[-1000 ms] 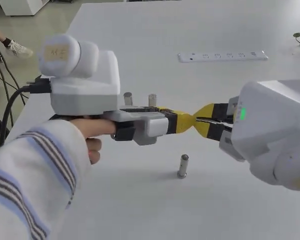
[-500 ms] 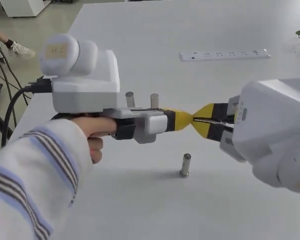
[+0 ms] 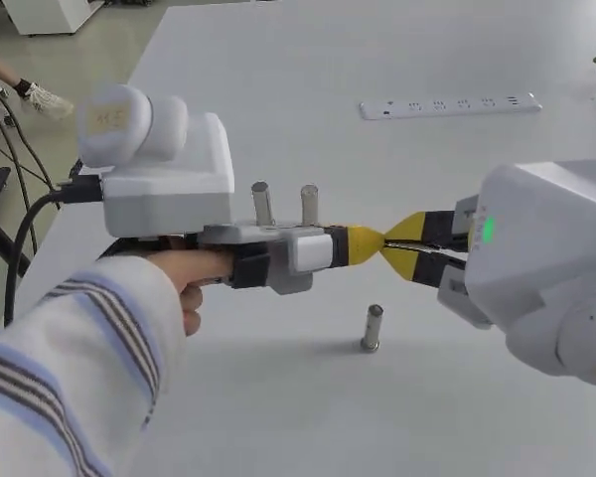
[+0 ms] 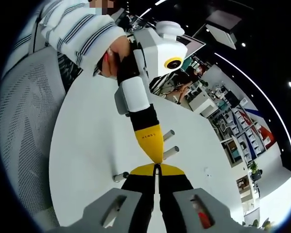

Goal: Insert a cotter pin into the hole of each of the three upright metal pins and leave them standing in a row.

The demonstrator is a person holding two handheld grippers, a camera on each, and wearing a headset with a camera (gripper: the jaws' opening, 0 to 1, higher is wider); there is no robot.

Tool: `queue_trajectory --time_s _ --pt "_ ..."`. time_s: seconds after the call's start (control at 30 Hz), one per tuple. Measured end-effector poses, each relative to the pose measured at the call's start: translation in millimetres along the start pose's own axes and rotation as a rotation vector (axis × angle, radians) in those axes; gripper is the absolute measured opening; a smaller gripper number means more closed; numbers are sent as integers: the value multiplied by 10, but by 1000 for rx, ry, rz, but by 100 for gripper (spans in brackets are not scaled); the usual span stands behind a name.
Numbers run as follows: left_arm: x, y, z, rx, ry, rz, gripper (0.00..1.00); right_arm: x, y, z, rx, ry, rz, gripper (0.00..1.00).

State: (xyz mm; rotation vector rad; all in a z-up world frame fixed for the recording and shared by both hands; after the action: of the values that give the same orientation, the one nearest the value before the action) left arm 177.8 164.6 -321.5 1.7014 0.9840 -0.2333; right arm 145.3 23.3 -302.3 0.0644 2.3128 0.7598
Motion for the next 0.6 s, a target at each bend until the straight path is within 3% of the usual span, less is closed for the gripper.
queue_trajectory --time_s 0.07,0.33,0.5,0.6 --pt "0 -16 8 7 2 -45 0 7 -7 3 5 3 -4 0" --pt "-21 -57 14 30 12 -20 0 38 -24 9 15 30 -20 0" --pt "-23 -79 14 28 20 -32 0 62 -28 23 18 27 -57 0" --pt "-16 -97 6 31 23 -39 0 80 -33 34 11 47 -42 0"
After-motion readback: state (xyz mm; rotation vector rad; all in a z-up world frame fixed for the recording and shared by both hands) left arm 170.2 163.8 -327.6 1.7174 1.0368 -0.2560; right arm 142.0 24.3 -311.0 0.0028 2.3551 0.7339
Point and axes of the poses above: the centre of the closed fingertips' face, and the gripper's own axes: z roughly forward along the fingers, x roughly to its left, y roughly out of its top, the point moved 10 cm from there along -z, roughly backward along the fingers, and after that the axes turned 4 degrees about x, right-handed, at the moved point
